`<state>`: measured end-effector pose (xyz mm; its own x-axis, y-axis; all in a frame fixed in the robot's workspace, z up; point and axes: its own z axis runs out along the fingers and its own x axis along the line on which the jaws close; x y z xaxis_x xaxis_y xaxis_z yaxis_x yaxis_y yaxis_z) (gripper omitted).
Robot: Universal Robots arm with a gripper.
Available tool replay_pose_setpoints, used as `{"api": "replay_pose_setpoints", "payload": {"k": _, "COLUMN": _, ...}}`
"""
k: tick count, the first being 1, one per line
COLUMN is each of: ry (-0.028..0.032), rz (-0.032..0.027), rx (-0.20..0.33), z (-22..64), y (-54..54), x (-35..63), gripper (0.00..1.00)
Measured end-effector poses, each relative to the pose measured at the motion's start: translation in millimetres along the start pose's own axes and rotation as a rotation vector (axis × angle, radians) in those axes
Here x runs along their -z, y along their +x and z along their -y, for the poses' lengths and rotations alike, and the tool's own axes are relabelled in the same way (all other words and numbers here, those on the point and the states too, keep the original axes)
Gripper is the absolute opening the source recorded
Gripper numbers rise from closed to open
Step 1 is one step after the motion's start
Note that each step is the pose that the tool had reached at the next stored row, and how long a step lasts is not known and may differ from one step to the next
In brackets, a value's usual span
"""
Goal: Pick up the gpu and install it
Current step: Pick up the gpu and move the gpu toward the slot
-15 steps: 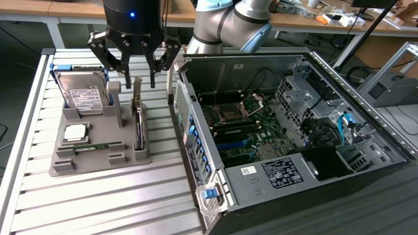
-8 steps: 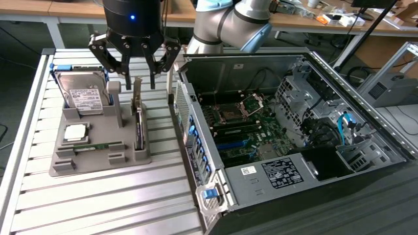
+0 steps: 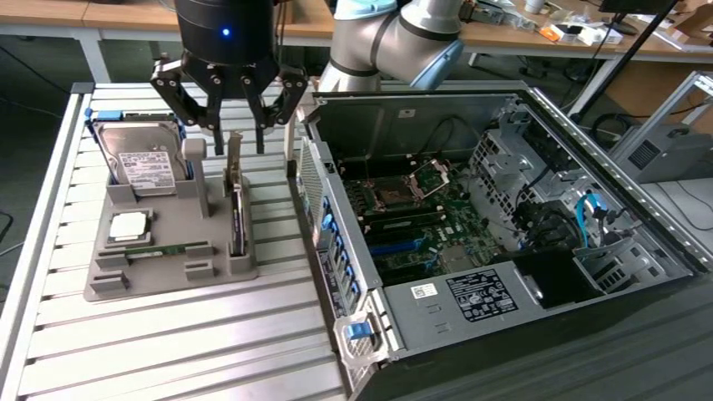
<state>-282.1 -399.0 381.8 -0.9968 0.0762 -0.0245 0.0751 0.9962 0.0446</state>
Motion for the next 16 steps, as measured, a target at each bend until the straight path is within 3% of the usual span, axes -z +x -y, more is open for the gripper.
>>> {"api": "replay_pose_setpoints", "payload": {"k": 16, "ry": 0.0001, "rz": -0.0001, "rx": 0.0, "z": 0.3, "y": 1.2, "x": -5.1, "gripper": 0.48}}
